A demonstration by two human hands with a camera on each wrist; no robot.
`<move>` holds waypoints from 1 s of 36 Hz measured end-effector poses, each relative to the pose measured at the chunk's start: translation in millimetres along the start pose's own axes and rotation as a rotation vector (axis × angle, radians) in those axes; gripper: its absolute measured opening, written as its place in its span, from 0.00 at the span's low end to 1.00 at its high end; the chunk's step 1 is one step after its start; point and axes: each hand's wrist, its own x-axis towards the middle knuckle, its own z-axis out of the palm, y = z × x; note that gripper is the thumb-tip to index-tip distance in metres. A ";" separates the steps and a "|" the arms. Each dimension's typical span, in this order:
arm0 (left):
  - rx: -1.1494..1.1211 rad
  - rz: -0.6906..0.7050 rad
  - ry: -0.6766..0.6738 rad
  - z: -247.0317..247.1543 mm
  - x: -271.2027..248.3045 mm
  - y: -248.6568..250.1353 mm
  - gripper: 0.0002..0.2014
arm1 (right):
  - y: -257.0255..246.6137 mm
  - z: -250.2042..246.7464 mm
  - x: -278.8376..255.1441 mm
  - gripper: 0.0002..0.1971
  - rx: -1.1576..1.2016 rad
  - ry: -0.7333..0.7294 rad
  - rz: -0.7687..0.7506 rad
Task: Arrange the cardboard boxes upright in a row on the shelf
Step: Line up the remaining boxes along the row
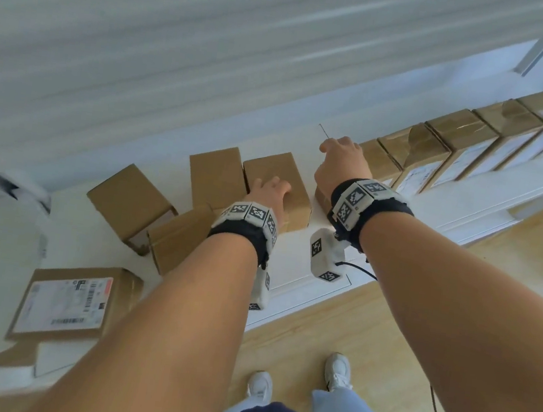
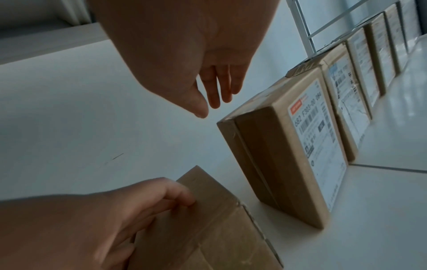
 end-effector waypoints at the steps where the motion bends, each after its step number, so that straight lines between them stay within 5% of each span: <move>1: 0.002 0.003 0.001 1.0 -3.7 0.3 0.33 | 1.0 -1.1 -1.9 0.22 -0.002 -0.003 0.004; 20: -0.175 -0.168 0.096 53.0 -72.6 36.4 0.33 | 24.2 5.6 -55.6 0.27 0.055 -0.145 -0.241; 25: -0.307 -0.360 0.266 80.0 -91.9 38.1 0.43 | 33.7 18.3 -67.1 0.27 0.044 -0.231 -0.223; 29: -0.384 -0.509 0.273 91.5 -97.6 38.3 0.46 | 44.4 29.4 -74.6 0.25 -0.007 -0.342 -0.146; 36: -0.360 -0.561 0.220 96.7 -98.3 43.2 0.16 | 49.5 37.7 -84.2 0.16 -0.104 -0.513 -0.078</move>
